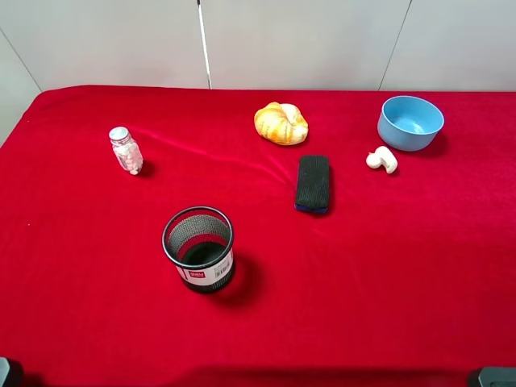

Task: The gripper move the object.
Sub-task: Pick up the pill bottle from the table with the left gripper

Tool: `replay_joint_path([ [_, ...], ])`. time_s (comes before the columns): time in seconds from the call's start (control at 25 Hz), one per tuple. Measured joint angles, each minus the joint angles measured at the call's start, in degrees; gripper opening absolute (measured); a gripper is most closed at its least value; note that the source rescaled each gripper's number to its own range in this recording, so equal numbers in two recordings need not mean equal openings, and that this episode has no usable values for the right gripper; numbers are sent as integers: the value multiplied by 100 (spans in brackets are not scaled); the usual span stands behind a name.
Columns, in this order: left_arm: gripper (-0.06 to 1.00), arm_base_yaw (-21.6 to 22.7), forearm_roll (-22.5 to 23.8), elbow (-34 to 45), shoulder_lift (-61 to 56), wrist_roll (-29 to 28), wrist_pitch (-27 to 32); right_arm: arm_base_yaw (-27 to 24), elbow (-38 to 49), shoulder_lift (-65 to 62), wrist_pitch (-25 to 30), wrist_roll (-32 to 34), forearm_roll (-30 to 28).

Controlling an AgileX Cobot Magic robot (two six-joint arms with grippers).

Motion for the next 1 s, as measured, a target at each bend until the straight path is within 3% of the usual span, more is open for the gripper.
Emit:
replay_joint_path([
  [0.6,98,0,0,-7,46,0,0,0,0,0,0,0,0],
  [1.0,98,0,-4,-439,1606,80,-68,0,0,0,0,0,0],
])
